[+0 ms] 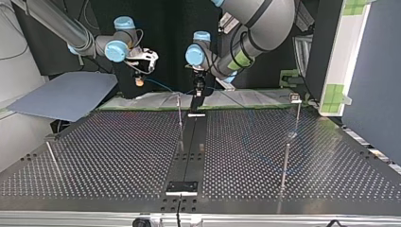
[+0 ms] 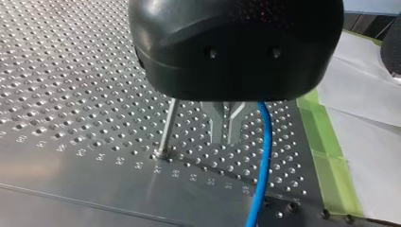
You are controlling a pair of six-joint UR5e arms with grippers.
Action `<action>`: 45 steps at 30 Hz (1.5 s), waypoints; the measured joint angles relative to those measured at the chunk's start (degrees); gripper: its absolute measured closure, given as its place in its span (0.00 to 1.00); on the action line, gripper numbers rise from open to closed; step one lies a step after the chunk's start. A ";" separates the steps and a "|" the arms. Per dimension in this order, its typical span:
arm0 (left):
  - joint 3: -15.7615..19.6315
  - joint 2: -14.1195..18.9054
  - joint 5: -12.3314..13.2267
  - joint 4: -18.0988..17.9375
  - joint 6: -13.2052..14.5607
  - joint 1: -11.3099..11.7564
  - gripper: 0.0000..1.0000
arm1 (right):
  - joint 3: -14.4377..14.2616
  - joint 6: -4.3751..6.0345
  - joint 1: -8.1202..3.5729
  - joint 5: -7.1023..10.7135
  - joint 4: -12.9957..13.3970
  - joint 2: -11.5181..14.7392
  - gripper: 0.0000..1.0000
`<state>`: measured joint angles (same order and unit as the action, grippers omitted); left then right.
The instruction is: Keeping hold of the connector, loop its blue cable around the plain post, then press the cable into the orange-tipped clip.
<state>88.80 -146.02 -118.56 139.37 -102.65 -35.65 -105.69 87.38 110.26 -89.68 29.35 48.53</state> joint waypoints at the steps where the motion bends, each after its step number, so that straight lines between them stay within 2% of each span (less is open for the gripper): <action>1: -0.11 -0.15 0.00 0.15 0.00 0.03 1.00 | 0.19 0.03 -0.06 0.05 -0.24 -0.02 1.00; 10: -1.03 -0.50 0.13 1.05 0.00 0.50 1.00 | 1.10 0.66 -1.21 0.65 -0.99 -0.05 1.00; 19: -1.33 -0.52 0.91 0.92 0.09 0.55 1.00 | 1.37 0.73 -2.42 1.22 -1.04 -0.12 1.00; 31: -3.25 -0.52 1.60 1.38 0.13 0.16 1.00 | 1.63 0.56 -2.71 1.34 -1.11 -0.13 1.00; 45: -3.51 -0.53 0.79 2.04 0.08 -0.27 1.00 | 1.67 0.48 -2.89 1.34 -1.13 -0.13 1.00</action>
<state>85.28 -146.55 -117.77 141.40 -102.57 -35.92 -104.03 87.87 107.38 -88.34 28.22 48.40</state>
